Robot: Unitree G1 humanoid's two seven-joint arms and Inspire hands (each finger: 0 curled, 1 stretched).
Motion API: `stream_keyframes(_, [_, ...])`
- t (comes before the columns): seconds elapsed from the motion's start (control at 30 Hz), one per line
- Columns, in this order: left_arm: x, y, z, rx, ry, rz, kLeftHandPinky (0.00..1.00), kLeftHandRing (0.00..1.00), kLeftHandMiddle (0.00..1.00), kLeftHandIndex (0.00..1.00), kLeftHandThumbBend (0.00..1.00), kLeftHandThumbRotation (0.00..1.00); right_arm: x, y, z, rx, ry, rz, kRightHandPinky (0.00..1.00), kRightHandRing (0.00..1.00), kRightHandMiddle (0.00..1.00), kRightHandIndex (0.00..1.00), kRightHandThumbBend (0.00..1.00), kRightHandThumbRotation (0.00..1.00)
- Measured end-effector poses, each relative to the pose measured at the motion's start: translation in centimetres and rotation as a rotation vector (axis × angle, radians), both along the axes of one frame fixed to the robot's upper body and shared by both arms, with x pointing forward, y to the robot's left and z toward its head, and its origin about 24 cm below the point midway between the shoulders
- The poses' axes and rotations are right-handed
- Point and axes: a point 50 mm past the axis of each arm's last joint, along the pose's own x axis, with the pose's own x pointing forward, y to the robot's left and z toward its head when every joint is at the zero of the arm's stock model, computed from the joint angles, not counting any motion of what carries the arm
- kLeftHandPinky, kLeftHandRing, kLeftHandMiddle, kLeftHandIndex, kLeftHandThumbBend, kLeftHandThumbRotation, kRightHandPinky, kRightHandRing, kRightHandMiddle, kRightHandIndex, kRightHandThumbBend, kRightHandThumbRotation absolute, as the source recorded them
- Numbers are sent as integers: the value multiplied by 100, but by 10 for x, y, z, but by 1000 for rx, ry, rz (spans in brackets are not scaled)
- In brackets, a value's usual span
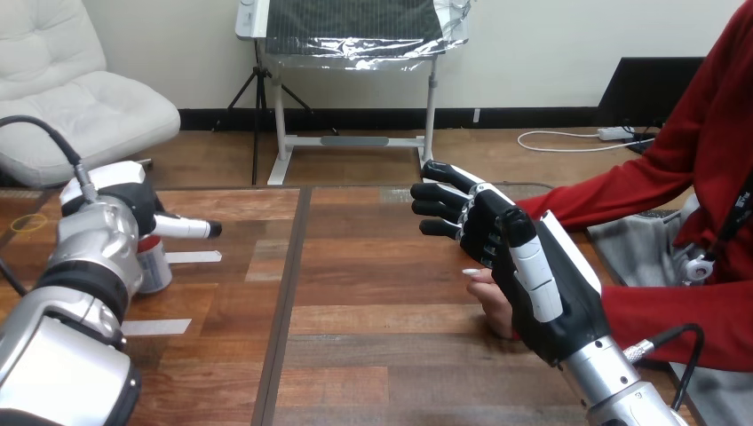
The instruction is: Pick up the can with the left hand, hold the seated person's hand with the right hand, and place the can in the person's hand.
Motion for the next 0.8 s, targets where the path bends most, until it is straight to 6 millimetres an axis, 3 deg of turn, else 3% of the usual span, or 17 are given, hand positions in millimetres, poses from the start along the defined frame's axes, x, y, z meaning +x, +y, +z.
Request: stream_keyframes(0.8, [1,-1,1,-50,-14,11,62,79,83,82,77,71,0,0,0,2,0,0,81,84,83,87,76,100])
